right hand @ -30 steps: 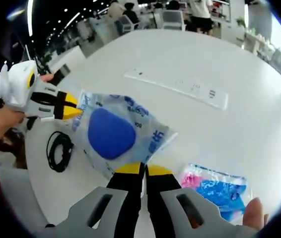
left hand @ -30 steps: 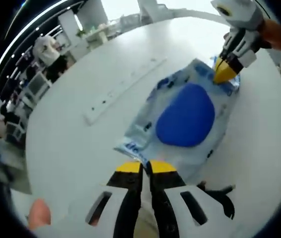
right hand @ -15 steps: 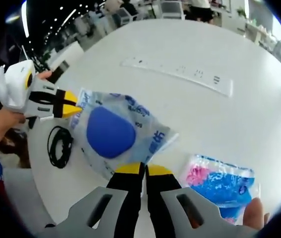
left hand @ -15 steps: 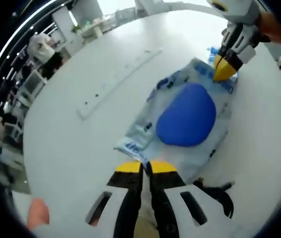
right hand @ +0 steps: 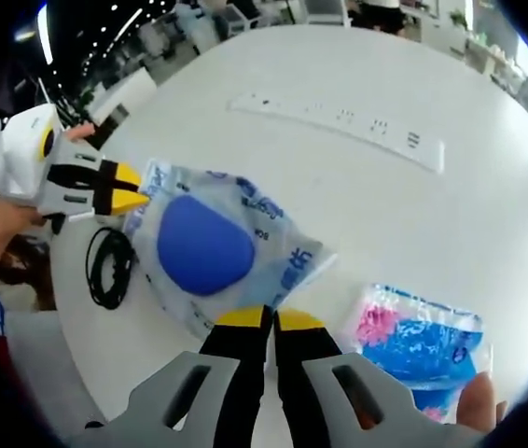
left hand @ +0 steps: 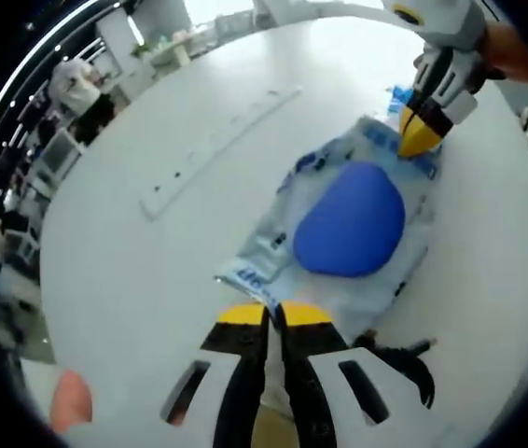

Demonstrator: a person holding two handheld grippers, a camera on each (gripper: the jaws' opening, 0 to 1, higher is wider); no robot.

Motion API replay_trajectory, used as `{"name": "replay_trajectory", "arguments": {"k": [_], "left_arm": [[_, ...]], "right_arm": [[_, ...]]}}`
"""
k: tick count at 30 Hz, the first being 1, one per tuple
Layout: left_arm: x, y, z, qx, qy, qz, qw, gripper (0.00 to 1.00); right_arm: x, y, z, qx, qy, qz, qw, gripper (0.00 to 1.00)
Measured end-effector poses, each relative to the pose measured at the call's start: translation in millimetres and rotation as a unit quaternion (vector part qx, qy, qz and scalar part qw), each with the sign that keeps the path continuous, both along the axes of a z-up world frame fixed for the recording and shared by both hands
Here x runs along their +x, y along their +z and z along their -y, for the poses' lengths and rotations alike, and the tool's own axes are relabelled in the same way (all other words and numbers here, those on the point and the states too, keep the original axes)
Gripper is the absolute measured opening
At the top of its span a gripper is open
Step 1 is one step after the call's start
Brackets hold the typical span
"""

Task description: Arrange the tabletop items into an orderly group along one side of the table until the central work area is clear of visible clutter.

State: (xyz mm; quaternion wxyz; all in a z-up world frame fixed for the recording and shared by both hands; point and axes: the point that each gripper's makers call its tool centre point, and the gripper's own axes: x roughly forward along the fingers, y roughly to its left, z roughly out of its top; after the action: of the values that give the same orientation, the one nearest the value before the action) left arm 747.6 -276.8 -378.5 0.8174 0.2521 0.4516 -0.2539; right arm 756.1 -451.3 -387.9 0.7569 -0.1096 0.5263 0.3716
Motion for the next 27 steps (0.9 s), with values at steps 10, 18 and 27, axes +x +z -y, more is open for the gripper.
{"name": "replay_trajectory", "arguments": {"k": [10,18,27], "left_arm": [[-0.8,-2.7,3.3,0.003,-0.008,-0.009,0.9999,0.03],[0.2,-3.9,1.7,0.001,-0.008,-0.008,0.9999,0.11],[-1.4,1.6,1.4,-0.009,-0.004,-0.005,0.9999,0.12]], "right_arm": [[2.7,-1.9,4.2,-0.014,0.001,-0.002,0.9999,0.04],[4.8,-2.6,4.1,-0.017,0.002,0.001,0.9999,0.04],[6.2,-1.5,5.1,-0.021,0.002,0.006,0.9998,0.05]]}}
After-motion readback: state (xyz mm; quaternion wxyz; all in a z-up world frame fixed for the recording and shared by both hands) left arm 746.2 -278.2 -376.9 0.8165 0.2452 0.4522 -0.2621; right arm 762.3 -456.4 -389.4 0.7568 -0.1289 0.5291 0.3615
